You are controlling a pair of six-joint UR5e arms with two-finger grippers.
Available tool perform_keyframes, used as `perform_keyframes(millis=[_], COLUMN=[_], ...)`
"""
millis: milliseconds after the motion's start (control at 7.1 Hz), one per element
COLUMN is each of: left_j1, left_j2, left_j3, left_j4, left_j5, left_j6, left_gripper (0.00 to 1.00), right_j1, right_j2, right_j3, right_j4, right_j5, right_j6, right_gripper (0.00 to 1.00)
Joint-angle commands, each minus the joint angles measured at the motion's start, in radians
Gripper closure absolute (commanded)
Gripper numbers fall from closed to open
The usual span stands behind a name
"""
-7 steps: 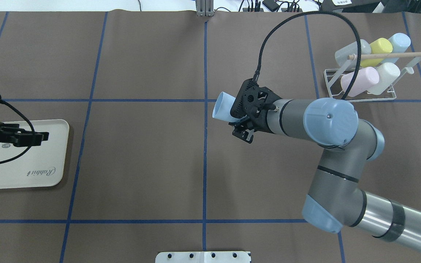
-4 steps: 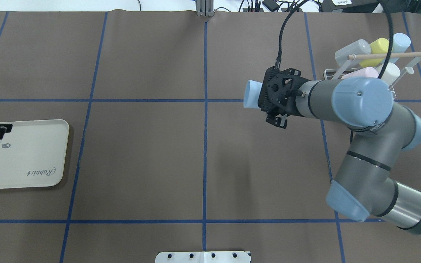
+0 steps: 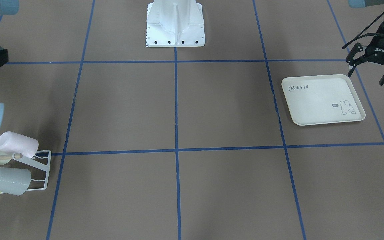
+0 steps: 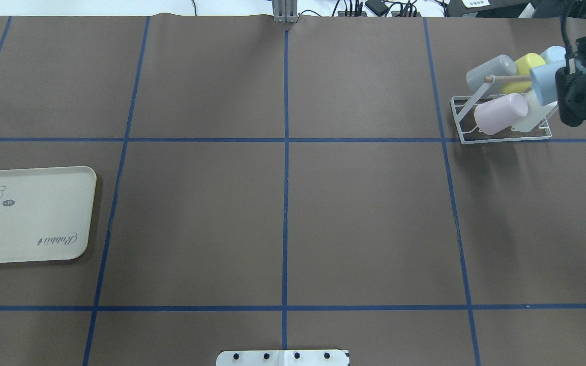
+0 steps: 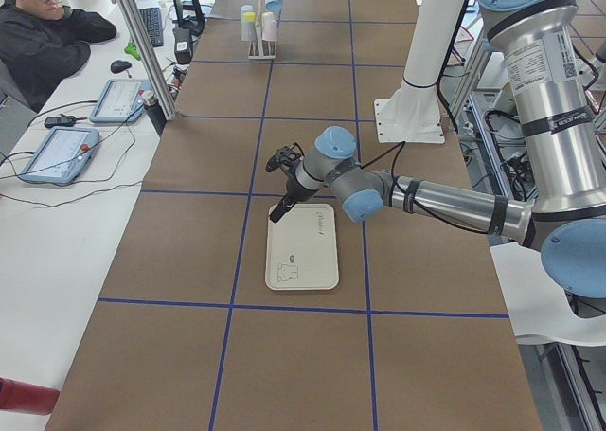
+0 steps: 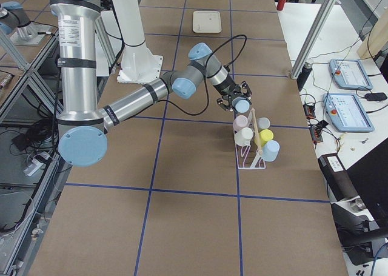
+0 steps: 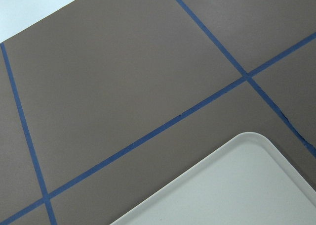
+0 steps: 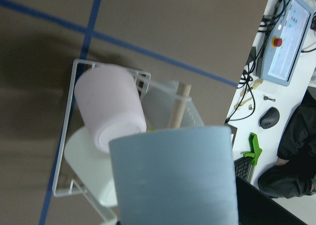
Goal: Transfer IKEA cup to right arm and place on rack
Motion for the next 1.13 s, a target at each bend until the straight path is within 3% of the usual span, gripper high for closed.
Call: perform_keyframes(millis=[0, 282, 563, 704, 845, 986], left_j1=[-0.002, -0.002, -0.002, -0.001, -0.001, 0.001], left_j2=[-0.002, -0.003, -0.003, -0.003, -0.005, -0.006], left_j3=[-0.005, -0.011, -0.014, -0.012, -0.011, -0.008], left_j4=[-0.002, -0.002, -0.003, -0.003, -0.003, -0.003], left_j5=[0.000, -0.002, -0.002, -0.002, -0.002, -0.002], left_j6=[-0.004, -0.059, -0.073, -0.072, -0.071, -0.071], left_gripper=[0.00, 0.00, 0.00, 0.00, 0.00, 0.00], right_j1=[0.026, 0.024, 0.004, -0.028, -0.095, -0.124], right_j2=[-0.020, -0.053, -0.061, -0.061, -0.061, -0.060], right_j3=[-0.070, -0.142, -0.158, -0.159, -0.185, -0.205], right_j4=[0.002, 0.035, 0.046, 0.045, 0.037, 0.036], right_j5=[-0.216, -0.314, -0.339, -0.406, -0.539, -0.589], right_j6=[-0.211, -0.224, -0.213, -0.210, -0.208, -0.205], right_gripper=[1.00, 1.00, 1.00, 1.00, 1.00, 1.00])
